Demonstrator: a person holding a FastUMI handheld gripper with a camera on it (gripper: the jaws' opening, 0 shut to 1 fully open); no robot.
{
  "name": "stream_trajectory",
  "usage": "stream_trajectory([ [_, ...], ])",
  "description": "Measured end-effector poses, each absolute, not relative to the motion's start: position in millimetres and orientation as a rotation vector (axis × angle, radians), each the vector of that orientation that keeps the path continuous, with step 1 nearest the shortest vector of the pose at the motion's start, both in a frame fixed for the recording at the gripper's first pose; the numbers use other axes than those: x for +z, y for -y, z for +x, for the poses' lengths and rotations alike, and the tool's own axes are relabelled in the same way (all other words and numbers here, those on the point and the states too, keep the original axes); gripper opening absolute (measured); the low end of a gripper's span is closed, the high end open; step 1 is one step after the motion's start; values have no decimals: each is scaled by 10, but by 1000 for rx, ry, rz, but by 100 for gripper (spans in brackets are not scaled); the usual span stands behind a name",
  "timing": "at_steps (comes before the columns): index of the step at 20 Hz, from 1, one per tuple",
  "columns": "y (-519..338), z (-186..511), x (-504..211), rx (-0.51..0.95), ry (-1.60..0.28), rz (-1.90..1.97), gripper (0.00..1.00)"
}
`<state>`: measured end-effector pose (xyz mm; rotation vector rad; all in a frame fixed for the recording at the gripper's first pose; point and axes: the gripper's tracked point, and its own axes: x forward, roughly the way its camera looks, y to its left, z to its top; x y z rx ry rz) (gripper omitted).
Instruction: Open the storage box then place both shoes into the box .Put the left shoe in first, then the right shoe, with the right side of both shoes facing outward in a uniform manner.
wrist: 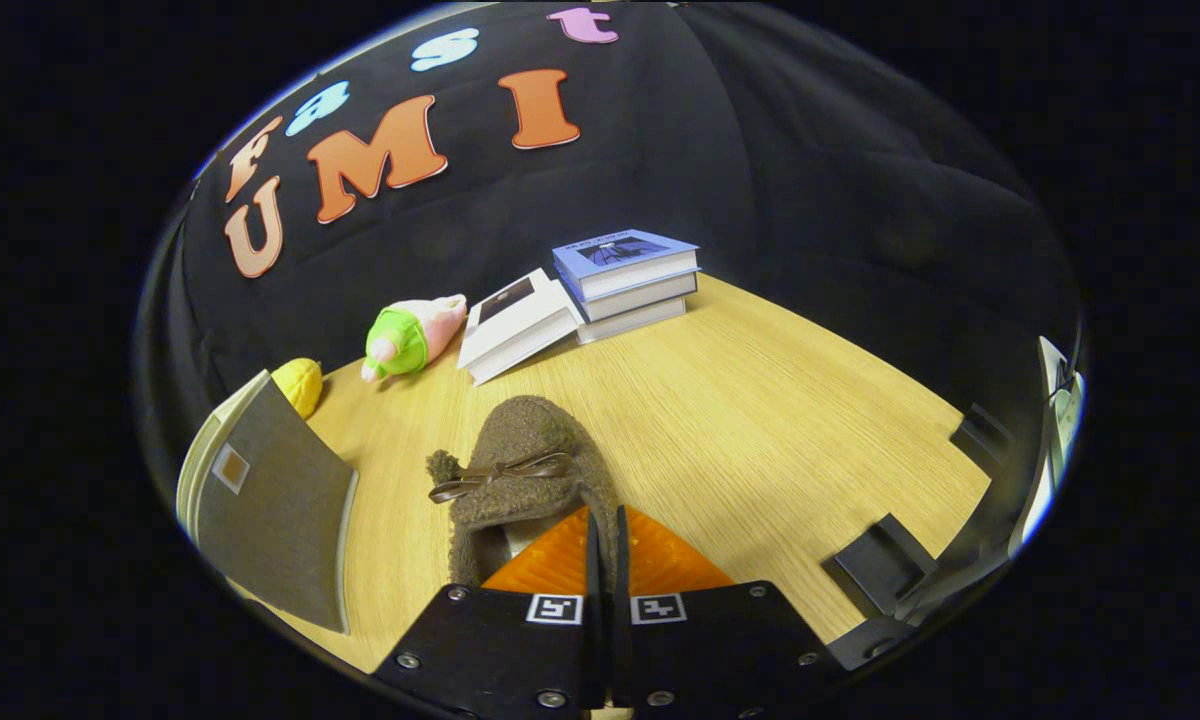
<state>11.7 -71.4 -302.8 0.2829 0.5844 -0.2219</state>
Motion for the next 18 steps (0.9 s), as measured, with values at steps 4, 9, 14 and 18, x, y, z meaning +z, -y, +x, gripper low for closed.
stream_trajectory([
  [4,460,121,-2717,-189,-540,317,3],
  [9,102,186,-2358,-156,-502,326,3],
  [14,-358,266,-1871,-111,-445,364,3],
  [18,-815,326,-1553,-59,-402,380,3],
])
